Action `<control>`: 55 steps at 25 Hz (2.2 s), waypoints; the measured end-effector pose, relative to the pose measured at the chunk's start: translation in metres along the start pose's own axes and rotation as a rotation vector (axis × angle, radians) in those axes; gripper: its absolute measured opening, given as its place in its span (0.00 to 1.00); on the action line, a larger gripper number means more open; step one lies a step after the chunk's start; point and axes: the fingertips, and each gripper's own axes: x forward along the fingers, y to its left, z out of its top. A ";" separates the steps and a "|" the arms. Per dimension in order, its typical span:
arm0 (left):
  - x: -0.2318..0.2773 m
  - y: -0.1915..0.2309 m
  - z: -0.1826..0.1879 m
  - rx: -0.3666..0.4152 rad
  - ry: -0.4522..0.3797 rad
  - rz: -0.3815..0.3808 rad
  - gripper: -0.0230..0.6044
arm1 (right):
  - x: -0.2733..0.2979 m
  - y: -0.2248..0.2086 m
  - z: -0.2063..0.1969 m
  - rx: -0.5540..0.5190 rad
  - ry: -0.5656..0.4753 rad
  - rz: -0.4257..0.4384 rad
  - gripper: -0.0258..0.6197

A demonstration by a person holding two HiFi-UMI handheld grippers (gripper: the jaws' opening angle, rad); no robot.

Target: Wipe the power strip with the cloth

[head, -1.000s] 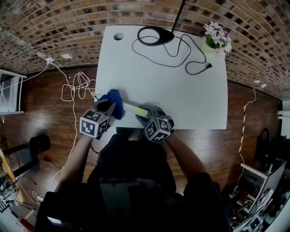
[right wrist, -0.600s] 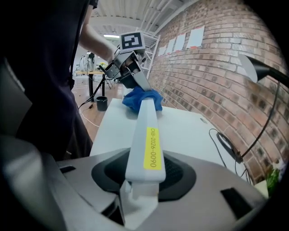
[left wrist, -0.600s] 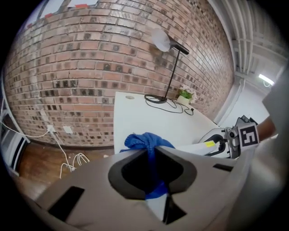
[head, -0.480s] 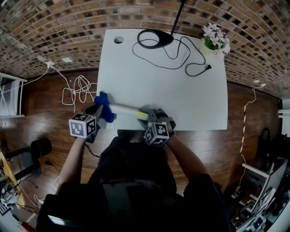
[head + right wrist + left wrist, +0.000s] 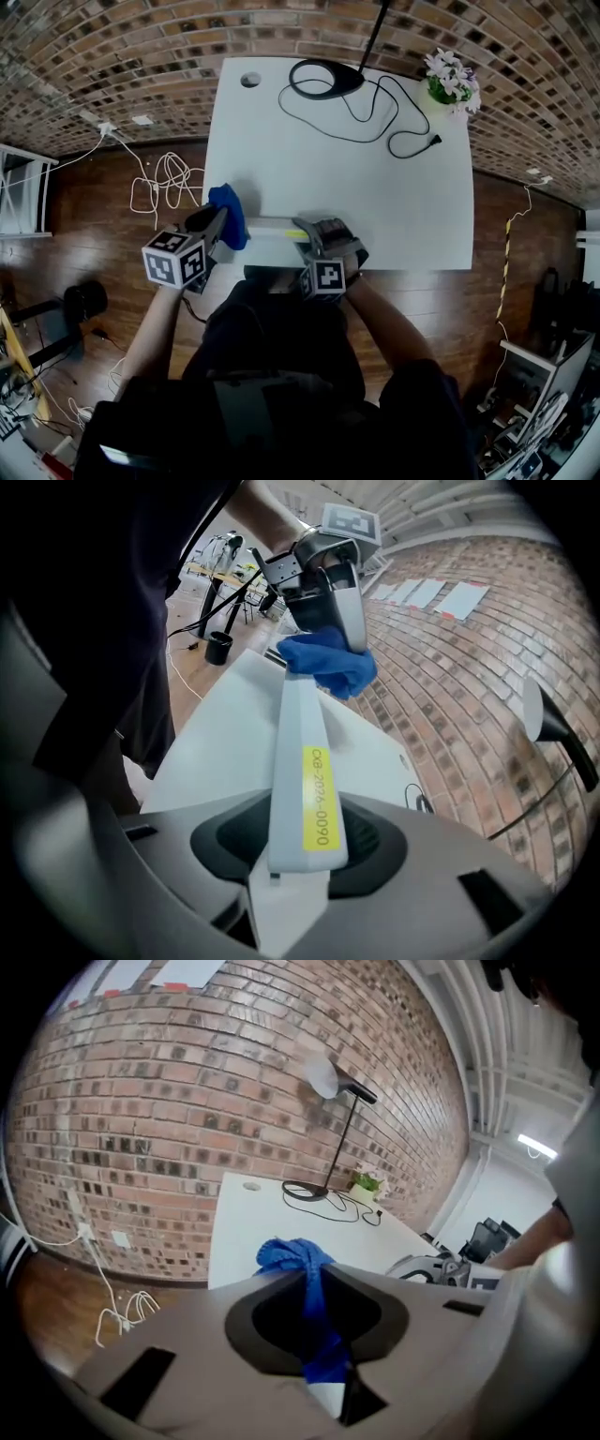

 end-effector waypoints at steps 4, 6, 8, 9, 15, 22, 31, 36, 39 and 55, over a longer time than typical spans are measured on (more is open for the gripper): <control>0.017 -0.027 -0.022 0.006 0.079 -0.075 0.13 | 0.002 -0.004 -0.001 -0.043 0.022 -0.017 0.27; 0.024 -0.036 -0.035 0.029 0.116 -0.086 0.13 | 0.002 -0.005 0.000 -0.058 0.026 -0.030 0.27; 0.027 -0.038 -0.040 0.057 0.129 -0.078 0.13 | 0.002 -0.006 0.001 -0.064 0.020 -0.042 0.27; 0.027 -0.040 -0.041 0.083 0.133 -0.075 0.13 | 0.002 -0.007 0.001 -0.062 0.015 -0.049 0.27; 0.025 -0.056 -0.049 0.332 0.165 -0.047 0.14 | 0.001 0.000 -0.003 0.079 -0.028 0.001 0.31; 0.025 -0.064 -0.064 0.482 0.191 -0.015 0.14 | -0.010 0.012 -0.012 0.333 -0.126 0.113 0.46; 0.030 -0.058 -0.086 0.442 0.244 -0.041 0.14 | -0.023 0.018 -0.032 0.472 -0.131 0.249 0.53; 0.029 -0.058 -0.085 0.390 0.262 -0.086 0.14 | -0.007 0.013 -0.013 0.490 -0.177 0.260 0.53; 0.030 -0.058 -0.085 0.374 0.272 -0.093 0.14 | -0.003 0.015 -0.013 0.503 -0.190 0.320 0.53; 0.019 -0.022 -0.055 0.322 0.241 0.088 0.21 | -0.003 0.016 -0.015 0.562 -0.250 0.340 0.50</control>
